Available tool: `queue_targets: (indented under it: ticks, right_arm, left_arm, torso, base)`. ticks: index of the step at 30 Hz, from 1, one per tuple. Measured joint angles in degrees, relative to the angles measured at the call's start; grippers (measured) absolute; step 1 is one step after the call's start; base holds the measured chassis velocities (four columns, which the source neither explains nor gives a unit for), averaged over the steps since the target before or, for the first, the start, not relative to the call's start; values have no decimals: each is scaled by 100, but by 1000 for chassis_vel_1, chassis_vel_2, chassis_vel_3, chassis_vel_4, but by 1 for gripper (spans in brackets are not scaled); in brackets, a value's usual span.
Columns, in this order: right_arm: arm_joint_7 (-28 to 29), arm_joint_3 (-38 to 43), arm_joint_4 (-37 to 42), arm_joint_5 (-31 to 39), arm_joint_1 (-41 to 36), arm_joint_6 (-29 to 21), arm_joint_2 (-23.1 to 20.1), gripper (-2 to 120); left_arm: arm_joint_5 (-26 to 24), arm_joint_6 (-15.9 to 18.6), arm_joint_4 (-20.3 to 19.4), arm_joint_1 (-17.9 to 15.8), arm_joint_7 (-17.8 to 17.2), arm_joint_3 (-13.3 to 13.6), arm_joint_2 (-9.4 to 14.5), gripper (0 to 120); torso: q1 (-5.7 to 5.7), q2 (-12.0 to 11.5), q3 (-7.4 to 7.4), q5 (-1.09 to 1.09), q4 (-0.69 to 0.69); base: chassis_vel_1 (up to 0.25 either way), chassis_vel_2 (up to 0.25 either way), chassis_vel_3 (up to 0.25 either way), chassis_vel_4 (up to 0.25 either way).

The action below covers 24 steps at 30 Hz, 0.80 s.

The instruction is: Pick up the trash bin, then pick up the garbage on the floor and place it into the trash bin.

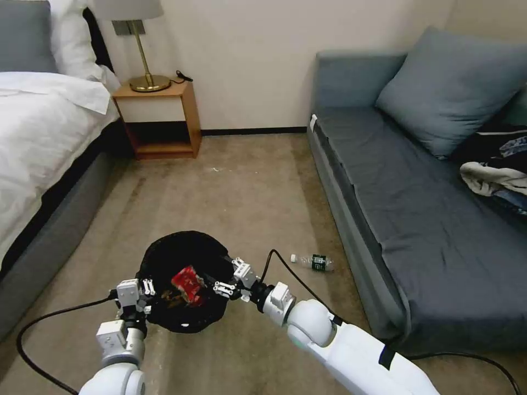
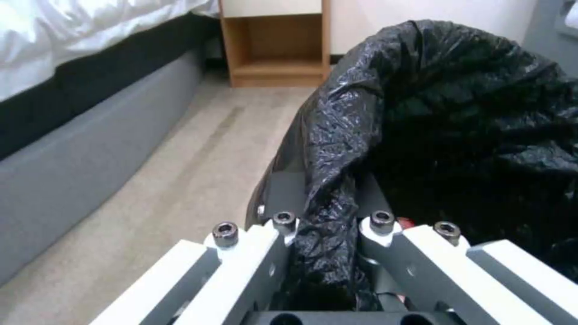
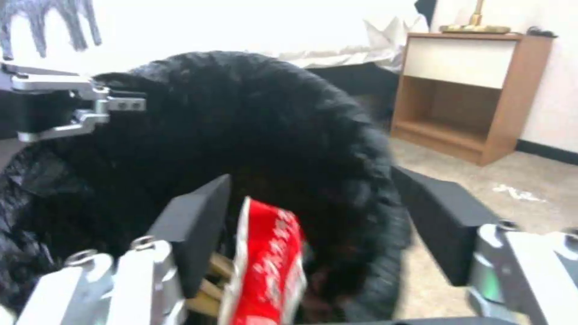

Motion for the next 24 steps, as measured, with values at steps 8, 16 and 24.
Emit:
queue_targets:
  ticks: [8, 16, 24]
  right_arm:
    - [476, 219, 341, -28, -477, 262, -864, 98]
    - [979, 673, 448, -540, -1391, 548, -1397, 100]
    - [1142, 1032, 397, -796, -1891, 726, -1391, 100]
  left_arm:
    - [-118, -222, 387, -130, -32, -131, 184, 7]
    - [-140, -341, 816, -312, -64, -307, 420, 7]
    - [-56, -390, 914, -257, -108, -342, 410, 7]
  torso:
    - [0, 0, 0, 0, -2]
    - [0, 0, 0, 1, -2]
    - [0, 0, 0, 0, 0]
  base:
    - [0, 0, 0, 0]
    - [0, 0, 0, 0]
    - [0, 0, 0, 0]
